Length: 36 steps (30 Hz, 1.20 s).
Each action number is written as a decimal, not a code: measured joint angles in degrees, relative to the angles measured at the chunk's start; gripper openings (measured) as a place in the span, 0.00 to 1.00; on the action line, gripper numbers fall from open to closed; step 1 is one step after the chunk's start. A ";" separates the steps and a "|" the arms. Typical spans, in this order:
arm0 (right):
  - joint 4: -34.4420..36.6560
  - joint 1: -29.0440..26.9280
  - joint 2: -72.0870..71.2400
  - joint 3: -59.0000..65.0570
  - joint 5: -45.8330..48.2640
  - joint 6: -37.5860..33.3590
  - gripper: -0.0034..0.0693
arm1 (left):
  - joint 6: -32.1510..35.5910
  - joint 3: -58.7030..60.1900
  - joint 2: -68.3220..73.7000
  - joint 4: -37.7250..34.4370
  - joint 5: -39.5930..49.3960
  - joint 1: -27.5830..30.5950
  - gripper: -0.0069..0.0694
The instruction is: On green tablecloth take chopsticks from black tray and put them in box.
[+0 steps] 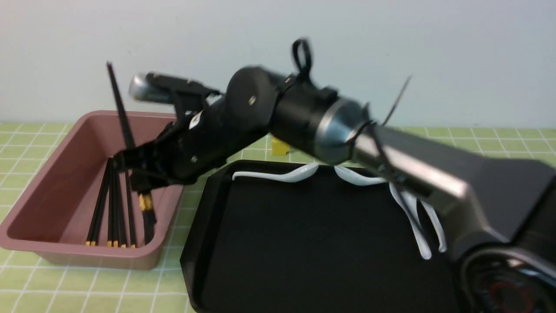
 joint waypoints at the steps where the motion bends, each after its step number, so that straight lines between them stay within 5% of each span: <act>1: 0.00 0.21 1.10 -0.31 -0.95 0.00 0.40 | 0.00 0.00 0.00 0.00 0.00 0.00 0.40; 5: 0.00 0.58 3.00 -0.39 -1.74 0.00 0.49 | 0.00 0.00 0.00 0.00 0.00 0.00 0.40; 9: -0.11 0.47 2.72 -0.51 0.14 0.00 0.48 | 0.00 0.00 0.00 0.00 0.00 0.00 0.40; 19: -7.41 -1.96 -11.64 -0.77 24.59 0.22 0.04 | 0.00 0.00 0.00 0.00 0.00 0.00 0.40; 28: -15.63 -1.30 -32.04 2.56 32.39 0.89 0.04 | 0.00 0.00 0.00 0.00 0.00 0.00 0.40; 36: -30.42 -1.30 -55.97 20.20 32.83 4.22 0.05 | 0.00 0.00 0.00 0.00 0.00 0.00 0.40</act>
